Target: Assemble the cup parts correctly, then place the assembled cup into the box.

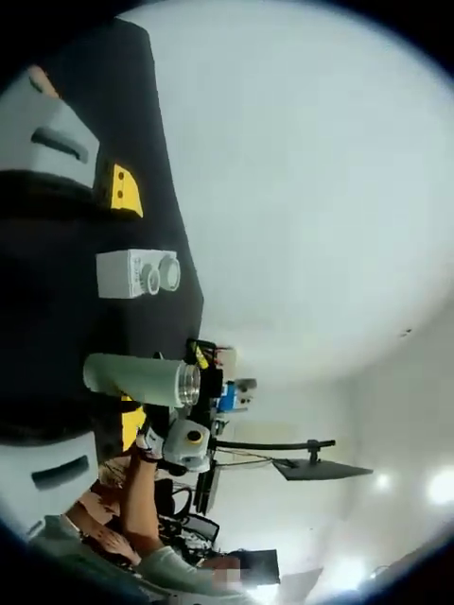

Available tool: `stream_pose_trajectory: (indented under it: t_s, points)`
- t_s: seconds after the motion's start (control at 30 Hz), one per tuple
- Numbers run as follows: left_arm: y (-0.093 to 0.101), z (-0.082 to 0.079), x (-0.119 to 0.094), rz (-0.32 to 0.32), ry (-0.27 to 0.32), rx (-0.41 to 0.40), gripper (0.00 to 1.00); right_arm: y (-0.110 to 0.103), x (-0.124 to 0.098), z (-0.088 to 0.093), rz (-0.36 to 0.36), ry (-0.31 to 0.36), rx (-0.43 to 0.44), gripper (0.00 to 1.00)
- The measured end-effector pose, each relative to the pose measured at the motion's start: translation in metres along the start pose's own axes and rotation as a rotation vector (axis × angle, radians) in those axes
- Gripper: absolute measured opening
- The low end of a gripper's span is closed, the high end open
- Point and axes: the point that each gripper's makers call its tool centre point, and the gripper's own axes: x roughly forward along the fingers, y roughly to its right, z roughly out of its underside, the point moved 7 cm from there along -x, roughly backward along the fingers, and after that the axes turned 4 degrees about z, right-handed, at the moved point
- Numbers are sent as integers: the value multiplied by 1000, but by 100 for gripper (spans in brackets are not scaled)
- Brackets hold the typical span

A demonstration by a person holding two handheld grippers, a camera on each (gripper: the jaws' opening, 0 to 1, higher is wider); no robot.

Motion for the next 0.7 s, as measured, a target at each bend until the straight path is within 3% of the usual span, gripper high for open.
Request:
stream_pose_trajectory:
  t_s: [0.13,0.27,0.43,0.6,0.7]
  points:
    - [-14,-18,12,35,29,-4,54,3,-12,-6,-10,-5,12,57]
    - [-29,-39,22,78,63,41,45,8,-34,-15,-20,-19,36,56]
    - [-45,-53,35,132,-5,185,41,14,-62,-23,-33,-64,62,55]
    - [-52,-67,52,212,-8,257,35,31,-96,-32,78,-53,98,50]
    - [-56,-69,64,240,-54,323,35,36,-114,-35,146,-45,117,49]
